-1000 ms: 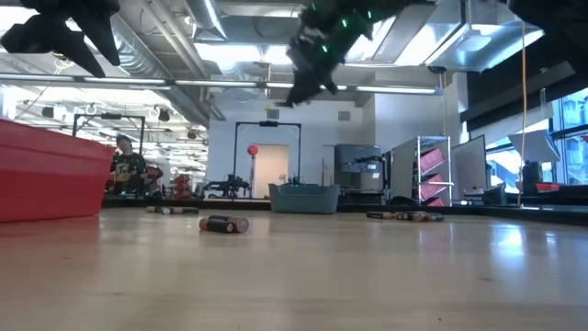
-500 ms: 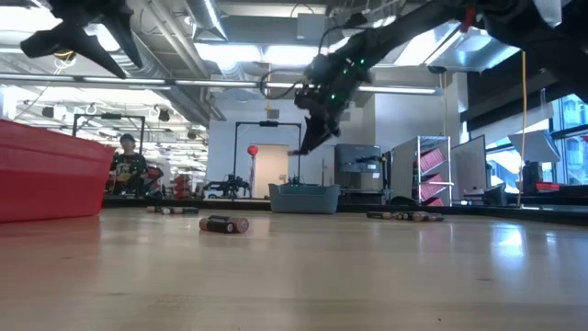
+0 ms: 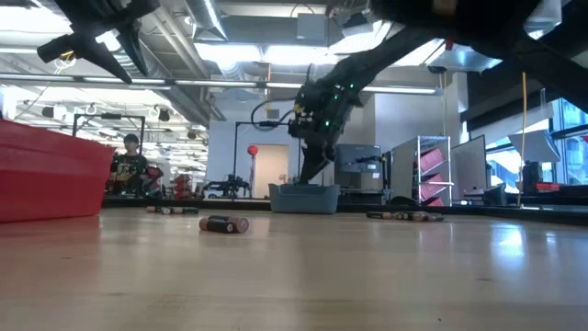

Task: Sort batteries
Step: Put the big brown battery into the blue bin

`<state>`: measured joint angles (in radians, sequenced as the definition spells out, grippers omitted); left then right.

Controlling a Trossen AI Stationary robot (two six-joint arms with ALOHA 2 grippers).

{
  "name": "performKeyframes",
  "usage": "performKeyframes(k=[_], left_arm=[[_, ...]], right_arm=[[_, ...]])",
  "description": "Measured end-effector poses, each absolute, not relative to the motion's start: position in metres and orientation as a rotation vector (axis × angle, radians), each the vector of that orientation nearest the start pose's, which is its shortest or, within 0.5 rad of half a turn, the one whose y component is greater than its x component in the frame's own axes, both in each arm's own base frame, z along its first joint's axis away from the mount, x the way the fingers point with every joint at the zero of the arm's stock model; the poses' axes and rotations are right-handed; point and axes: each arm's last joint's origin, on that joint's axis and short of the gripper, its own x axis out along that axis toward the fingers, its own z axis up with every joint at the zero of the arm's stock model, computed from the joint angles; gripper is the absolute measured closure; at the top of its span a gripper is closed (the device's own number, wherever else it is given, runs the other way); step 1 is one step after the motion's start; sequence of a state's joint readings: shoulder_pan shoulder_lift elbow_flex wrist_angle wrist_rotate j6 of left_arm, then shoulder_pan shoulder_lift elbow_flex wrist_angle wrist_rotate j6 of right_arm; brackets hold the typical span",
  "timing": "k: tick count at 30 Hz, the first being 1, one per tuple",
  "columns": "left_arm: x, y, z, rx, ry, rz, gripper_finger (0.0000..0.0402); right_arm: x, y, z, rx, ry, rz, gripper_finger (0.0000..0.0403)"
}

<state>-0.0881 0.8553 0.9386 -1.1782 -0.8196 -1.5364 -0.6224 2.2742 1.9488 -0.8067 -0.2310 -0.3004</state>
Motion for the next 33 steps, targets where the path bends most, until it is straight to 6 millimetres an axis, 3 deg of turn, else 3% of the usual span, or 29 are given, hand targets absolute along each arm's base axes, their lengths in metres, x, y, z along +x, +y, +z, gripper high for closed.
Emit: performKeyframes(k=[7, 13, 18, 22, 28, 31, 33], left_arm=[[0.127, 0.017, 0.307, -0.841, 0.263, 1.225, 0.0273], [0.127, 0.019, 0.307, -0.848, 0.249, 1.235, 0.0273], [0.129, 0.021, 0.309, -0.842, 0.236, 1.223, 0.0273], [0.131, 0.021, 0.310, -0.849, 0.223, 1.211, 0.0273], [0.137, 0.020, 0.313, -0.867, 0.236, 1.140, 0.0273], [0.142, 0.018, 0.315, -0.890, 0.269, 1.054, 0.0273], [0.145, 0.017, 0.316, -0.876, 0.304, 0.994, 0.0273]], right_arm=[[0.401, -0.276, 0.168, 0.218, 1.132, -0.177, 0.0346], [0.401, -0.278, 0.167, 0.167, 1.158, -0.233, 0.0330], [0.399, -0.278, 0.172, 0.164, 1.158, -0.235, 0.0293], [0.396, -0.276, 0.196, 0.134, 1.113, -0.258, 0.0262], [0.382, -0.267, 0.250, 0.150, 1.035, -0.376, 0.0248], [0.375, -0.247, 0.279, 0.265, 0.995, -0.347, 0.0247], [0.377, -0.220, 0.287, 0.326, 1.003, -0.205, 0.0247]])
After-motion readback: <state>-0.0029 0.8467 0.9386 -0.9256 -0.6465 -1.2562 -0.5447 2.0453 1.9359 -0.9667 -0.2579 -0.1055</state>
